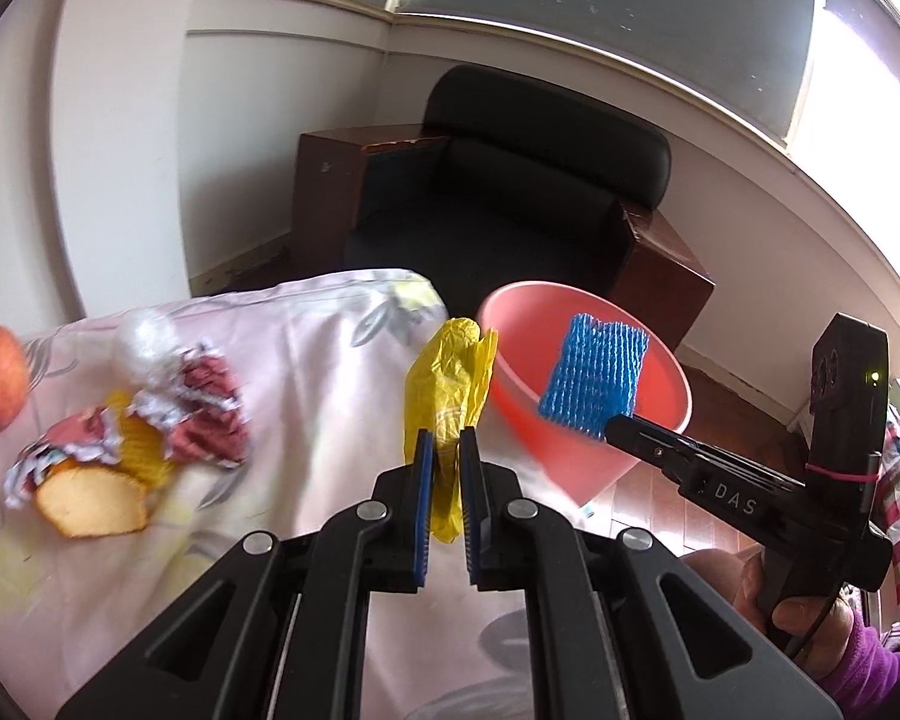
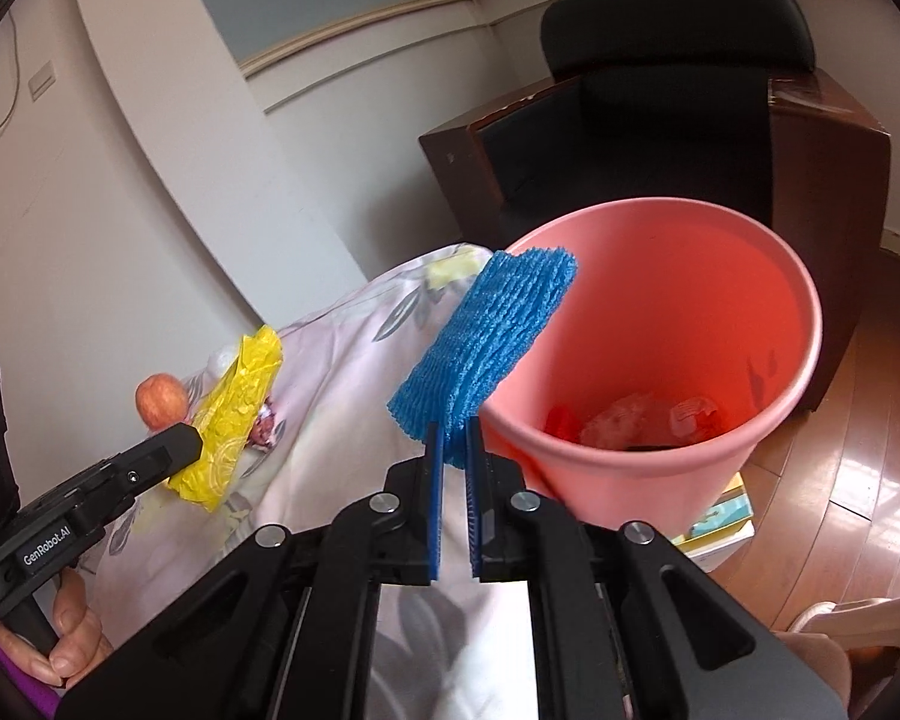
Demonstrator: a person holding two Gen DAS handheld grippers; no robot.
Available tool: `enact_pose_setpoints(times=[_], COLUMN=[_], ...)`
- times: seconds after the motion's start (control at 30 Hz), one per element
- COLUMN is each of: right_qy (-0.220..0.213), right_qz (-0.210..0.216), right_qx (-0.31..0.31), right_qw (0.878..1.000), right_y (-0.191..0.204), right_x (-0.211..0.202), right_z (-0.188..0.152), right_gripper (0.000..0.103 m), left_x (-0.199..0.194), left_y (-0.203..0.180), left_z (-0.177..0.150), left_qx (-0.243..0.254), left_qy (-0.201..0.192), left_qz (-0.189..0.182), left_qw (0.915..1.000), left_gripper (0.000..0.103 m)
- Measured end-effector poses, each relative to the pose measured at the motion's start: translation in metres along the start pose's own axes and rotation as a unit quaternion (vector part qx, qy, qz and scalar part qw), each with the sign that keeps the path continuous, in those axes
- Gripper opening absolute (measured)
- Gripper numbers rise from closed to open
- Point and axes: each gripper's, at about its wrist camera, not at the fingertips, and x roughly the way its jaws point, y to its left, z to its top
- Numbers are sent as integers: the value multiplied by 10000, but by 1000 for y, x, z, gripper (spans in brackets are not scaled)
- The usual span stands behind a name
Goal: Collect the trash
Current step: 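Carry the yellow bag and blue net with both grippers over the pink bucket, then open both grippers to drop the bag and net into the bucket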
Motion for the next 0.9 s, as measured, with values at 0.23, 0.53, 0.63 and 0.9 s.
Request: enact_pose_setpoints(times=[0.23,0.53,0.63,0.9], right_qy=[-103,-177,-166,-132], right_qz=[-197,-404,-411,-486], right_qx=[219,173,233,352], right_qw=[9995,9989,9987,9981], right_y=[-26,-39,-45,-55], right_x=[-2,-1,-2,5], right_z=[4,8,4,5], right_gripper=[7,7,7,7], left_x=[26,61,74,100], left_y=[-34,-68,-77,-80], left_z=[17,31,35,38], left_qx=[237,400,392,293], left_qy=[29,132,188,376], left_qz=[-194,-389,-453,-468], left_qw=[9995,9984,9980,9978], left_gripper=[8,8,8,8])
